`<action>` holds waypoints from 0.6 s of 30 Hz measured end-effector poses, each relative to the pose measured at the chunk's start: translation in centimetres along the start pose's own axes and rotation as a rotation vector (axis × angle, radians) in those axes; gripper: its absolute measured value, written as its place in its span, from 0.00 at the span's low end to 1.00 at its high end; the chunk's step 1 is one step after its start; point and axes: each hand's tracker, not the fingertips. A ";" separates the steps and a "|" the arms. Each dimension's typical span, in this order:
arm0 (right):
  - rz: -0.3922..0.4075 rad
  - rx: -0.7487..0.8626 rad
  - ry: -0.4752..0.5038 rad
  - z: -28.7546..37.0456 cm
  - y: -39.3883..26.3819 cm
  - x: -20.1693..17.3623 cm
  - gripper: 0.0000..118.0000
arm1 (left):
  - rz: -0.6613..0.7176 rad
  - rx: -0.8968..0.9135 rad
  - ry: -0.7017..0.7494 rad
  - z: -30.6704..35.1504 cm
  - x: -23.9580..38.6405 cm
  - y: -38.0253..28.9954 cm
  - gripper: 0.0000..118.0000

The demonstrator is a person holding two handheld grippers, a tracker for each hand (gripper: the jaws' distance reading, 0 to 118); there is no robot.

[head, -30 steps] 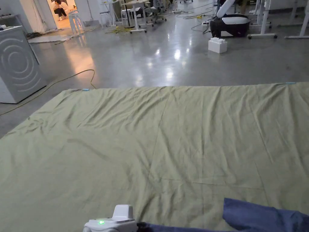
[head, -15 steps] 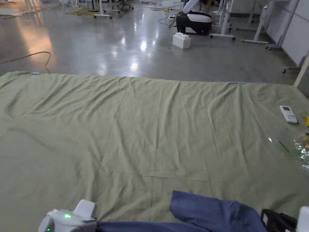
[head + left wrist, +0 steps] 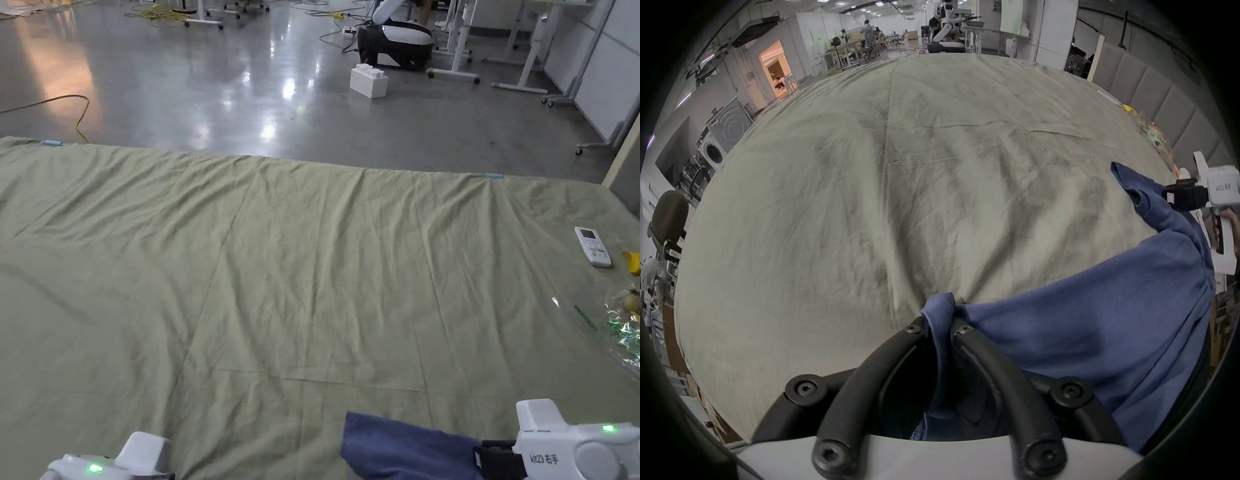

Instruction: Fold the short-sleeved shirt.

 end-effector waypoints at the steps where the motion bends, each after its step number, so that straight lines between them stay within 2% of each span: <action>1: 0.009 0.012 0.003 0.4 -0.2 -0.4 0.28 | 0.009 0.002 -0.001 0.0 0.0 0.0 0.10; 2: 0.005 0.015 0.012 0.8 -0.3 -0.4 0.10 | 0.018 0.005 -0.002 0.1 0.0 -0.1 0.10; 3: 0.004 0.026 0.032 1.2 -0.5 -0.4 0.05 | 0.025 0.011 -0.003 0.1 -0.1 -0.2 0.10; 7: 0.002 0.078 0.049 3.4 -1.0 -1.3 0.05 | 0.080 0.053 -0.047 1.1 -1.2 -0.7 0.07; 9: -0.031 0.155 0.038 6.6 -0.6 -2.0 0.05 | 0.012 0.250 -0.062 5.0 -1.1 -2.4 0.07; 11: -0.028 0.277 0.027 10.9 -0.4 -2.7 0.05 | 0.012 0.378 -0.067 9.3 -1.1 -3.4 0.07; 14: -0.075 0.445 0.055 17.9 0.4 -3.2 0.05 | 0.101 0.515 -0.149 15.8 -2.0 -2.8 0.07; 18: -0.063 0.664 0.014 26.9 1.6 -3.6 0.05 | 0.158 0.717 -0.207 24.3 -3.8 -0.9 0.07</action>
